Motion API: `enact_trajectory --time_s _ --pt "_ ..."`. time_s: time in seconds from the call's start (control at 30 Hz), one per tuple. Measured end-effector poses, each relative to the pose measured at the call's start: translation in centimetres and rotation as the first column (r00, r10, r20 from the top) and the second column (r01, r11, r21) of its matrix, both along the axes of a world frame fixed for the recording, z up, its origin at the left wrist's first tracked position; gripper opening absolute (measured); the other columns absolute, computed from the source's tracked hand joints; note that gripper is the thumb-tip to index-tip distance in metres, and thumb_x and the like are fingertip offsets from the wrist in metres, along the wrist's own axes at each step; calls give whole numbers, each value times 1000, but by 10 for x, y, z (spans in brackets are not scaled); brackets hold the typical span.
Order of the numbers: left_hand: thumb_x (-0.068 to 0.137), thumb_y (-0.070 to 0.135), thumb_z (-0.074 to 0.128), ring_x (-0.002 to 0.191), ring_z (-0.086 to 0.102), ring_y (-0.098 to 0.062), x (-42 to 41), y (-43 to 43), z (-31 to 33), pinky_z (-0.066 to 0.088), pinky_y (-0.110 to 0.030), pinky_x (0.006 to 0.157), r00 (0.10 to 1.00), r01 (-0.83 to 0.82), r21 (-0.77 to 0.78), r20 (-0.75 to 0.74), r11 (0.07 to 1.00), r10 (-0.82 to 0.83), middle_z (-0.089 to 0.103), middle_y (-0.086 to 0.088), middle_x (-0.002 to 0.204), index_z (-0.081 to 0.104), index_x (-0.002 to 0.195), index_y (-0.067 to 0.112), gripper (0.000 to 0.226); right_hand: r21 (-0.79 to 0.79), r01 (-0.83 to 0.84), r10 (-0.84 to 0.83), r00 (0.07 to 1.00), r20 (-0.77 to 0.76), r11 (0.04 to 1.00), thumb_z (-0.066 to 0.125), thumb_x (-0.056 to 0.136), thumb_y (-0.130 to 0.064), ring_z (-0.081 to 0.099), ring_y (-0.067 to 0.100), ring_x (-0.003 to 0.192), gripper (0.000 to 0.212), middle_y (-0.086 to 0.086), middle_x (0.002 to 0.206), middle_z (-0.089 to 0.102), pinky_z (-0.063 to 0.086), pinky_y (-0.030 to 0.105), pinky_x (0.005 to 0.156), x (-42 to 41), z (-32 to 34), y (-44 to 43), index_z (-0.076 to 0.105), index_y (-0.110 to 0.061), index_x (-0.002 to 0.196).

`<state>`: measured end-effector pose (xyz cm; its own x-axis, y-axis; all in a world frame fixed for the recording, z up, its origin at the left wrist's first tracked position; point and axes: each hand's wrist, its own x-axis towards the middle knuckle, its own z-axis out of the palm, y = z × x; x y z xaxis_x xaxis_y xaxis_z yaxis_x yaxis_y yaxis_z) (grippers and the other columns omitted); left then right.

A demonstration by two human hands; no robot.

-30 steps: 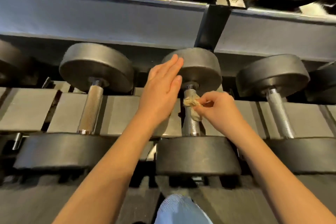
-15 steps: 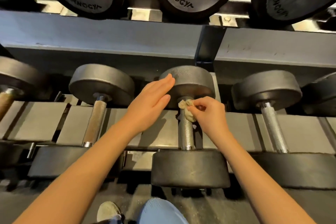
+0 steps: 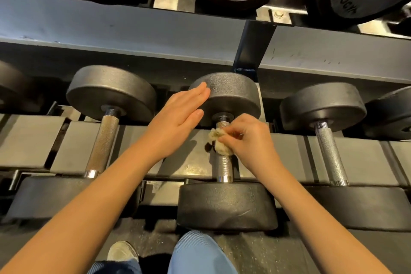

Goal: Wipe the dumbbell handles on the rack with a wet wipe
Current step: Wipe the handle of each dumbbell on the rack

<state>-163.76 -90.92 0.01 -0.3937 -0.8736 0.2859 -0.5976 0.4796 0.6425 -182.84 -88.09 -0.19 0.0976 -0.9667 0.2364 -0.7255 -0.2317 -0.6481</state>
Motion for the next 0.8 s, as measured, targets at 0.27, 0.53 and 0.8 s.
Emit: enact_trajectory --time_s 0.27,0.53,0.8 --pt "102 26 36 138 13 6 0 1 0 7 -2 104 999 12 19 -47 1000 -11 17 25 149 18 142 37 45 179 -271 281 959 -31 946 82 70 -8 56 -4 68 8 -17 74 54 41 8 67 -14 5 15 75 -7 72" --pt "102 25 37 141 14 0 -2 5 -1 14 -22 112 999 0 21 -43 1000 1 16 22 151 17 143 37 47 -156 -131 95 971 -217 979 73 80 -12 59 20 78 9 6 84 61 51 38 68 4 0 -12 75 -7 87" --pt "96 22 52 130 29 2 -8 25 -10 15 -6 103 984 -165 -62 -71 984 160 37 17 142 46 139 22 43 182 -219 235 969 -74 959 82 69 -9 53 3 65 11 -11 71 58 42 17 66 -9 7 17 77 -9 78"
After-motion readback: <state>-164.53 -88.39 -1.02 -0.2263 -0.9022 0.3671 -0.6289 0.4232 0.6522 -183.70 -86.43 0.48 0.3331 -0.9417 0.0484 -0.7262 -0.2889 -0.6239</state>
